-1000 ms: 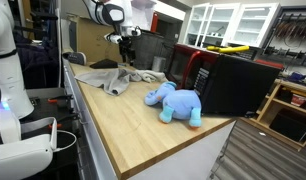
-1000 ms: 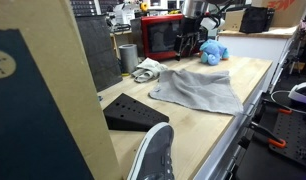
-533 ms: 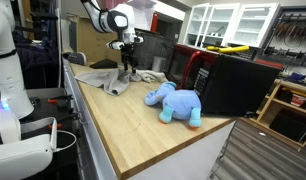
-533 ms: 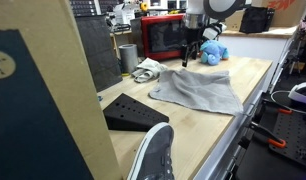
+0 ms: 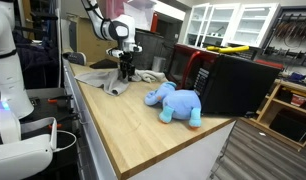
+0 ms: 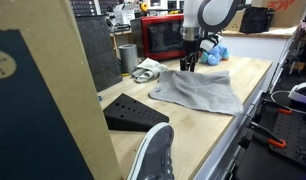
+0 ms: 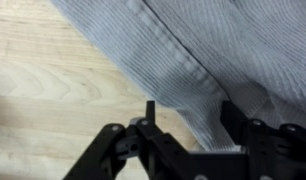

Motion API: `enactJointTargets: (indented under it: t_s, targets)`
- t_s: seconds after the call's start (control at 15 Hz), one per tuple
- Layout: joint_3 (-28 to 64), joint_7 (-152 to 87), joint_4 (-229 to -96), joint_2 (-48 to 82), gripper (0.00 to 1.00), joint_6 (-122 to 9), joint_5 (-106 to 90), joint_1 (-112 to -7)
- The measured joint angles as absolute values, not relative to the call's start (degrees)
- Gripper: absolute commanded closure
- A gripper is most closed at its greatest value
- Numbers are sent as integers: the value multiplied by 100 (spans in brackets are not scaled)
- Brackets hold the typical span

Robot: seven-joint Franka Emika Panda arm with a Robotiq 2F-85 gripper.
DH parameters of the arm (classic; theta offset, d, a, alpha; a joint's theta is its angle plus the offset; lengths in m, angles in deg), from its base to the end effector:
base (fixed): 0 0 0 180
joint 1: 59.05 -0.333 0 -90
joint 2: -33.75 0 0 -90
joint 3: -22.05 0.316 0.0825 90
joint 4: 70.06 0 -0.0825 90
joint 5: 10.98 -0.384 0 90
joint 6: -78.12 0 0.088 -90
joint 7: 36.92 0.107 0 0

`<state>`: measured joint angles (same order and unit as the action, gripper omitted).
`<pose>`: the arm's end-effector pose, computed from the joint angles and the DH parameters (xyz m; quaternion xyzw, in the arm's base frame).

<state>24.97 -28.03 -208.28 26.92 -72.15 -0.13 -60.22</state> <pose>0.5025 0.0405 0.2708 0.9971 0.0378 0.0507 0.0421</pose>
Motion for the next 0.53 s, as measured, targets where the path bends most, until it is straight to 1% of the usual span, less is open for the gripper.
enactJointTargets:
  t_s: [0.33, 0.53]
  targets:
    - [2500, -3022, -20750, 2671, 99, -7455, -231, -6056]
    - [2481, -3057, -20744, 2676, 100, -7716, -182, -6056]
